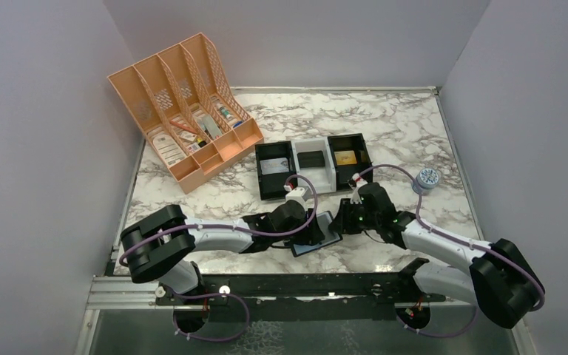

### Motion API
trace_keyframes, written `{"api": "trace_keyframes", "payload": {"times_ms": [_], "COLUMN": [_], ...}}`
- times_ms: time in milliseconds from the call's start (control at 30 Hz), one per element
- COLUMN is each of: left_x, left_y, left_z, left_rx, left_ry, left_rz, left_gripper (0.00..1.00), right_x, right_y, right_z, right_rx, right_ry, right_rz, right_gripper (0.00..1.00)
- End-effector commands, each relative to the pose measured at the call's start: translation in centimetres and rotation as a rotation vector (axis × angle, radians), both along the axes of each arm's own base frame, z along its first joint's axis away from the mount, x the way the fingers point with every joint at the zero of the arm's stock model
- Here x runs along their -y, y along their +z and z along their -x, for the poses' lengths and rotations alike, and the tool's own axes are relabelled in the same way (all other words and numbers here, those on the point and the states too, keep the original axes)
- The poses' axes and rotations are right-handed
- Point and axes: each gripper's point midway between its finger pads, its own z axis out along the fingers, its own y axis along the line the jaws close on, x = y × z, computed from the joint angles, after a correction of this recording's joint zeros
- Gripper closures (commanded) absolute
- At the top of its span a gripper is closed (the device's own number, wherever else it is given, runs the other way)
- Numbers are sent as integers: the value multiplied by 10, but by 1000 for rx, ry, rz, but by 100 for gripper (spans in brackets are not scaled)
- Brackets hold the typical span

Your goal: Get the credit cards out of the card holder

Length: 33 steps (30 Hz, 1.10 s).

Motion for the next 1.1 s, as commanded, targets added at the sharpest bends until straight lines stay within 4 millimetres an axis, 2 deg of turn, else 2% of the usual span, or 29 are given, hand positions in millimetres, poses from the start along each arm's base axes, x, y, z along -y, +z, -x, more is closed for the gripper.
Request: {"api": "trace_keyframes", "payload": {"times_ms": [0,100,233,433,600,900,1067], "left_x": [-3,-21,-33,-26,-21,-23,-33], "left_y": [-1,-15,-20,-3,2,-10,-6], "left_z": [-8,-9,-8,-7,-9,-6,-10], "left_rx": [42,49,55,72,78,63,93], "left_ry": [47,60,76,72,70,64,97], "left_rz": [-4,-113,-135,-41,-22,-46,-39], "left_gripper": [51,53,55,55,55,55,55], "right_x": [-11,-11,-13,-13,-11,0,-14], "right_y": [5,-2,-12,-19,-18,11,18], "right_z": [-7,-5,7,26,37,11,12], "right_rx": [18,-9,-61,-121,-142,-9,-13], "right_ry": [43,48,58,53,34,-38,34], "right_rz": [-9,-3,-29,-93,-131,-71,-116], "right_gripper": [74,79,79,82,82,77,77]}}
